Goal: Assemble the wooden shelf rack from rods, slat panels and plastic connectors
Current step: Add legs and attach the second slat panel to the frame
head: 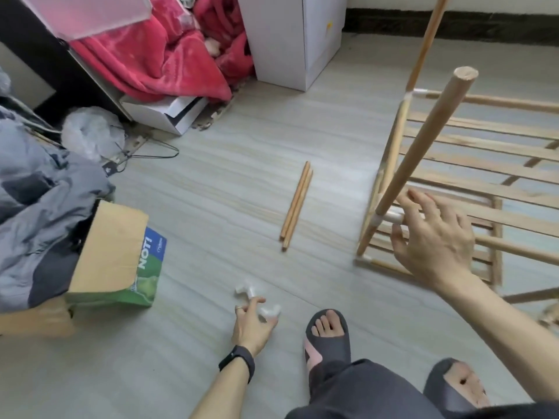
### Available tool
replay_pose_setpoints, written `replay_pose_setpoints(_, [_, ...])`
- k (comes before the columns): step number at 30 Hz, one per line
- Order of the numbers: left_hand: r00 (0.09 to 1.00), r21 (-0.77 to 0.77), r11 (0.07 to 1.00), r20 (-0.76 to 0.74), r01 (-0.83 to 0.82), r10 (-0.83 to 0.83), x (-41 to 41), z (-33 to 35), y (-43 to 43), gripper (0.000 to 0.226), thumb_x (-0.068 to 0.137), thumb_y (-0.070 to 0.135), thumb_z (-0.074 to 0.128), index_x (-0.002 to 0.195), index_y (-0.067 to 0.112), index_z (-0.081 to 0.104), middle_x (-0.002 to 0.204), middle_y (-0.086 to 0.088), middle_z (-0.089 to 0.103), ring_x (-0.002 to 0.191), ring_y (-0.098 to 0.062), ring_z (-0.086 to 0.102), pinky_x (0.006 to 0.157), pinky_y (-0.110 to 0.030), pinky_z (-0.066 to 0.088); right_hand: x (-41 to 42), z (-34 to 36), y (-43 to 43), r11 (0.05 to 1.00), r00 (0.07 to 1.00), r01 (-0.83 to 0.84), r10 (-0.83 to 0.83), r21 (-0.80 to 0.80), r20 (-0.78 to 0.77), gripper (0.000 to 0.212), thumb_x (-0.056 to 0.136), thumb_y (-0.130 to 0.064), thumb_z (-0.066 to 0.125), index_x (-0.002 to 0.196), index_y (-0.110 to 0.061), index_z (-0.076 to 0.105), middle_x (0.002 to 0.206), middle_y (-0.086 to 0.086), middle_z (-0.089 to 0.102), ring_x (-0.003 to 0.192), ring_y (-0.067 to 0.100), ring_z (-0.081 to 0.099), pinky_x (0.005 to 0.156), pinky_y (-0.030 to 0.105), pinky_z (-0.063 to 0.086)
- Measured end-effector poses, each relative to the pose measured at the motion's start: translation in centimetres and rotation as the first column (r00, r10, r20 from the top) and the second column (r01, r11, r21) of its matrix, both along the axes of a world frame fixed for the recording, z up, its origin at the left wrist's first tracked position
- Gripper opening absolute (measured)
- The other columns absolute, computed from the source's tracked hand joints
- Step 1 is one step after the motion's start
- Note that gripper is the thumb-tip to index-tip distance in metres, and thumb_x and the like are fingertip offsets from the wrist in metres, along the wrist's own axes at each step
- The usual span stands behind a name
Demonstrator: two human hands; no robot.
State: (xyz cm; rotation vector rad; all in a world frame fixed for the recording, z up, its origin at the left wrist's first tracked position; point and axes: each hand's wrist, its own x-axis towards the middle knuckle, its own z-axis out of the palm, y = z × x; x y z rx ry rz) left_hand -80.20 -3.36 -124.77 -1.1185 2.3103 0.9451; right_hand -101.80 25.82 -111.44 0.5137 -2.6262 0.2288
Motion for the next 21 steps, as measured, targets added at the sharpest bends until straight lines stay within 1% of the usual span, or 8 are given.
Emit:
replay_pose_setpoints(3, [0.994, -0.084, 0.991, 0.025, 0.109, -0.107, -0.3, -0.6, 1.0, 0.026, 0.095, 0.043, 0.062, 0.119, 0.034, 0.057, 0.122, 0.000, 0.049, 0.092, -0.018, 0.063, 0.079, -0.027, 0.049, 0.1, 0.2, -0.2, 1.000, 1.000, 0.002, -0.002, -0.009, -0.016, 0.048, 0.087, -0.030, 0.056, 0.134, -0.021, 0.057, 0.138, 0.008, 0.061, 0.122, 0.035, 0.056, 0.089, 0.047, 0.041])
replay_pose_setpoints(6, [0.995, -0.085, 0.991, -0.019, 0.099, -0.101, -1.4, -0.5, 1.4, 0.025, 0.100, 0.040, 0.056, 0.119, 0.026, 0.064, 0.121, -0.003, 0.059, 0.107, -0.024, 0.062, 0.084, -0.028, 0.047, 0.3, 0.7, -0.1, 1.000, 1.000, 0.002, -0.002, -0.004, 0.031, 0.049, 0.086, -0.026, 0.064, 0.135, -0.019, 0.059, 0.138, 0.009, 0.061, 0.123, 0.037, 0.056, 0.089, 0.049, 0.044])
replay_pose_setpoints(9, [0.974, 0.177, 0.980, -0.188, -0.091, 0.124, -4.6, 2.4, 1.9, 0.026, 0.104, 0.032, 0.052, 0.114, 0.016, 0.069, 0.112, -0.009, 0.070, 0.093, -0.023, 0.066, 0.081, -0.030, 0.052, 0.5, 2.0, 0.1, 0.998, 0.980, -0.009, -0.003, 0.061, 0.197, 0.066, 0.078, -0.035, 0.073, 0.139, -0.022, 0.053, 0.145, 0.009, 0.055, 0.130, 0.036, 0.051, 0.097, 0.049, 0.044])
replay_pose_setpoints(11, [0.913, 0.417, 0.890, -0.262, -0.186, 0.313, -7.7, 6.3, 2.4, 0.030, 0.107, 0.029, 0.047, 0.115, 0.012, 0.070, 0.097, -0.007, 0.069, 0.072, -0.017, 0.061, 0.063, -0.026, 0.049, 0.7, 3.3, 0.3, 0.987, 0.947, -0.024, -0.028, 0.157, 0.321, 0.077, 0.078, -0.048, 0.069, 0.147, -0.028, 0.043, 0.155, 0.006, 0.045, 0.138, 0.032, 0.042, 0.107, 0.048, 0.039])
replay_pose_setpoints(13, [0.846, 0.588, 0.789, -0.320, -0.176, 0.427, -10.8, 11.4, 2.9, 0.034, 0.108, 0.029, 0.044, 0.114, 0.013, 0.073, 0.085, -0.005, 0.063, 0.065, -0.014, 0.058, 0.057, -0.023, 0.046, 0.6, 4.6, 0.7, 0.979, 0.886, -0.069, -0.028, 0.190, 0.463, 0.081, 0.082, -0.054, 0.061, 0.154, -0.032, 0.031, 0.163, 0.002, 0.032, 0.147, 0.028, 0.029, 0.117, 0.045, 0.028])
replay_pose_setpoints(15, [0.788, 0.713, 0.696, -0.380, -0.084, 0.484, -13.4, 17.1, 3.5, 0.036, 0.107, 0.033, 0.045, 0.106, 0.017, 0.078, 0.081, -0.006, 0.062, 0.062, -0.014, 0.059, 0.058, -0.025, 0.046, 0.2, 6.1, 1.1, 0.995, 0.791, -0.085, 0.032, 0.058, 0.611, 0.077, 0.087, -0.051, 0.062, 0.155, -0.029, 0.034, 0.164, 0.000, 0.031, 0.147, 0.025, 0.028, 0.119, 0.040, 0.025])
replay_pose_setpoints(17, [0.750, 0.777, 0.628, -0.442, 0.046, 0.491, -15.5, 22.8, 4.4, 0.037, 0.106, 0.034, 0.047, 0.101, 0.018, 0.080, 0.081, -0.006, 0.063, 0.063, -0.014, 0.058, 0.060, -0.026, 0.047, -0.1, 8.2, 1.6, 0.979, 0.723, -0.002, 0.142, -0.204, 0.676, 0.063, 0.090, -0.040, 0.068, 0.147, -0.021, 0.047, 0.152, 0.003, 0.048, 0.137, 0.022, 0.044, 0.110, 0.035, 0.034])
replay_pose_setpoints(21, [0.678, 0.728, 0.618, -0.617, 0.297, 0.400, -18.4, 32.6, 6.5, 0.032, 0.103, 0.034, 0.051, 0.108, 0.011, 0.072, 0.071, 0.001, 0.063, 0.060, -0.013, 0.058, 0.058, -0.026, 0.049, -1.3, 14.1, 2.5, 0.809, 0.805, 0.147, 0.236, -0.569, 0.544, 0.033, 0.097, -0.026, 0.066, 0.127, -0.016, 0.060, 0.123, 0.003, 0.067, 0.104, 0.011, 0.063, 0.089, 0.022, 0.047])
